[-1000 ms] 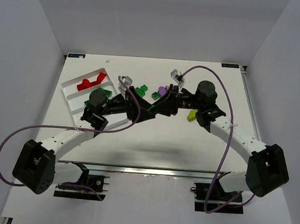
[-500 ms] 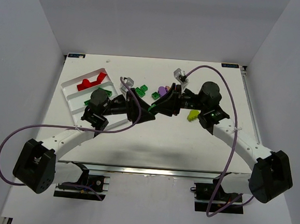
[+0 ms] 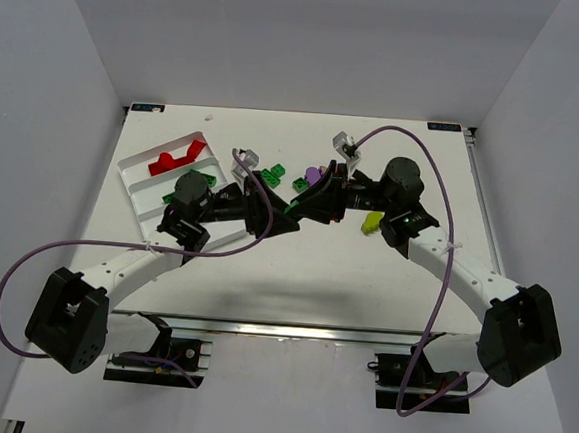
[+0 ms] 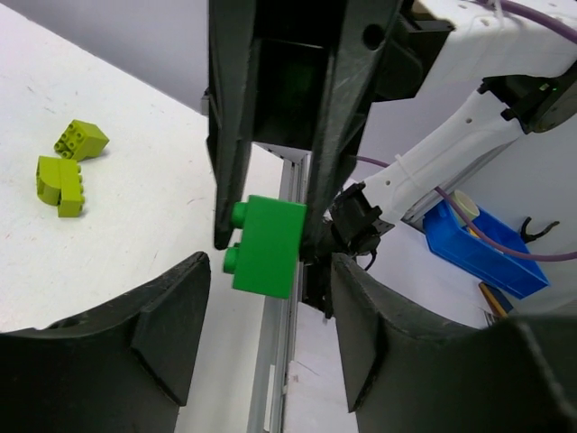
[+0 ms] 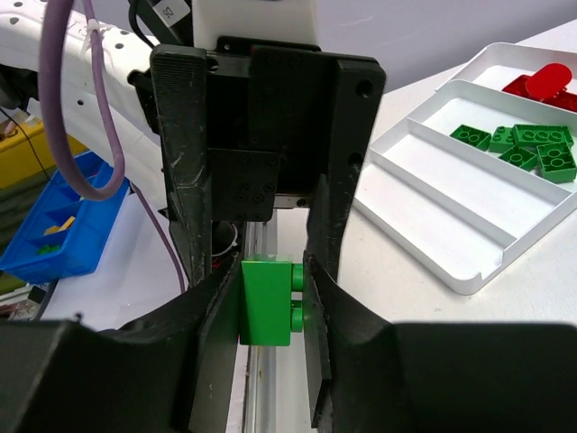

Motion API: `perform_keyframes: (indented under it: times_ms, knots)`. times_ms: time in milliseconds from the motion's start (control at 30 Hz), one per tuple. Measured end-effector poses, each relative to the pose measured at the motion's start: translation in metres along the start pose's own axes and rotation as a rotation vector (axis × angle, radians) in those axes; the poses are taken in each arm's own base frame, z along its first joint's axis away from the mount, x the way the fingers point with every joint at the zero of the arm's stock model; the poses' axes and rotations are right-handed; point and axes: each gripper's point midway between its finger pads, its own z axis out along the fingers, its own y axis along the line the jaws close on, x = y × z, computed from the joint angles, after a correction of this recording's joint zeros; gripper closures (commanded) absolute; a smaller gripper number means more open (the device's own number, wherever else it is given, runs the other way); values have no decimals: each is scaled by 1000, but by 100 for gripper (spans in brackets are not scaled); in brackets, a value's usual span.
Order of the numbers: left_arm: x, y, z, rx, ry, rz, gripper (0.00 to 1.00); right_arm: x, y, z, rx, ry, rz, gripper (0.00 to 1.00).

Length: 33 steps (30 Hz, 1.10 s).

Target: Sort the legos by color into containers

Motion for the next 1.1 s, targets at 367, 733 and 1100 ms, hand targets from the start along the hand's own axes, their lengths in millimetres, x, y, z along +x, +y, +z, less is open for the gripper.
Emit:
perform_keyframes:
  times_ms: [367, 733, 1100]
  knots:
    - [2, -4, 2, 34, 7, -17, 61, 0, 4, 0, -22, 3, 5, 100]
    - [2, -4, 3, 41, 6, -13, 73, 0, 4, 0, -24, 4, 9, 96]
    - [12, 1, 3, 25, 53, -12, 84, 6, -4, 0, 2, 16, -32, 11]
